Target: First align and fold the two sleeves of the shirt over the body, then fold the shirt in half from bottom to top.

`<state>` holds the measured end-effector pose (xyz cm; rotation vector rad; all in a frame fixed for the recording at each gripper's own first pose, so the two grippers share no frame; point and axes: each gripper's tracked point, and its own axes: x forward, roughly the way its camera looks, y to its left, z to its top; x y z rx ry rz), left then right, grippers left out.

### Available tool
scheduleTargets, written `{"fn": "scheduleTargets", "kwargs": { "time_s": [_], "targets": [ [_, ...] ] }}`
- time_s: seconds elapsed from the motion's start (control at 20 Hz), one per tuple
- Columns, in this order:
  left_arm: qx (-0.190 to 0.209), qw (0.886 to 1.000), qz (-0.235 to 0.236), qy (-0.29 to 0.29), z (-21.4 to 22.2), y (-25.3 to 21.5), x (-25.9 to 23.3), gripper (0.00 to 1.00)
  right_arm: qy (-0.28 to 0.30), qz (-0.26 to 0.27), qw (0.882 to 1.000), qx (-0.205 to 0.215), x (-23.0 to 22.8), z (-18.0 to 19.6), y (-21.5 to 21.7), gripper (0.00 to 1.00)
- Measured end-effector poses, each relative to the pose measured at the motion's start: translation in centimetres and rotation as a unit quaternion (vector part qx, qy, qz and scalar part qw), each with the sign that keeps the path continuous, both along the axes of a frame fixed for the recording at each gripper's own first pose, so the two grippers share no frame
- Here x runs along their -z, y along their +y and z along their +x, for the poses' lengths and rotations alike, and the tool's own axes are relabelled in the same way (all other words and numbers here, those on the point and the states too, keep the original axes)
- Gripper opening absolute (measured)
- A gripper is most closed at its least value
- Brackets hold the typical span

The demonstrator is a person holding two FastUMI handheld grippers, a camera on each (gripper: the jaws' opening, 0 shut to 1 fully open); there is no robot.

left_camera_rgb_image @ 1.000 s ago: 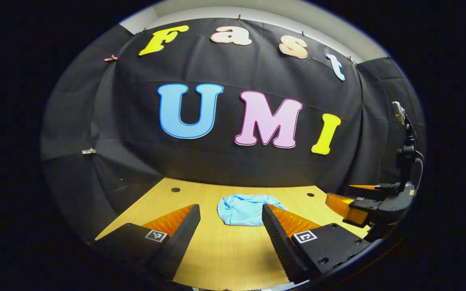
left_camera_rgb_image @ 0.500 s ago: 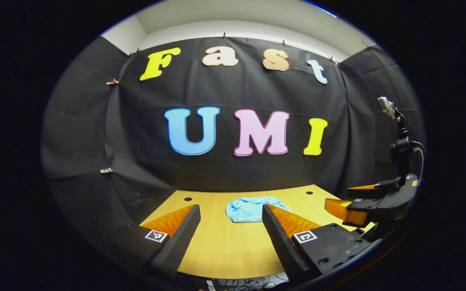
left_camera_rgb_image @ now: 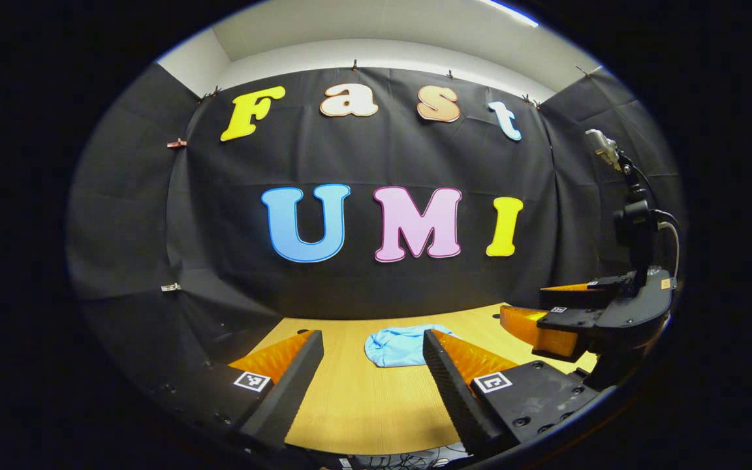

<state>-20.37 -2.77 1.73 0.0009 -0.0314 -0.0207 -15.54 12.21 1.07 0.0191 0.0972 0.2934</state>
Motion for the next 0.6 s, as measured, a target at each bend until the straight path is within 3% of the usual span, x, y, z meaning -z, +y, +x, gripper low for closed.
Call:
{"fn": "scheduleTargets", "kwargs": {
  "time_s": [0.05, 0.15, 0.6],
  "targets": [
    [0.0, 1.0, 0.001, -0.001, 0.1, 0.1, 0.1, 0.92, 0.0, -0.002, 1.0, -0.001, 0.0, -0.1, 0.1, 0.97],
    [-0.002, 1.0, 0.001, 0.005, 0.3, 0.3, 0.5, 1.0, 0.001, -0.003, 1.0, 0.001, 0.1, -0.1, 0.1, 0.97],
    [0.009, 1.0, 0.003, 0.011, 1.9, 0.4, 0.5, 0.97, 0.002, -0.001, 1.0, 0.019, 0.1, 0.5, -1.1, 0.98]
  ]
}}
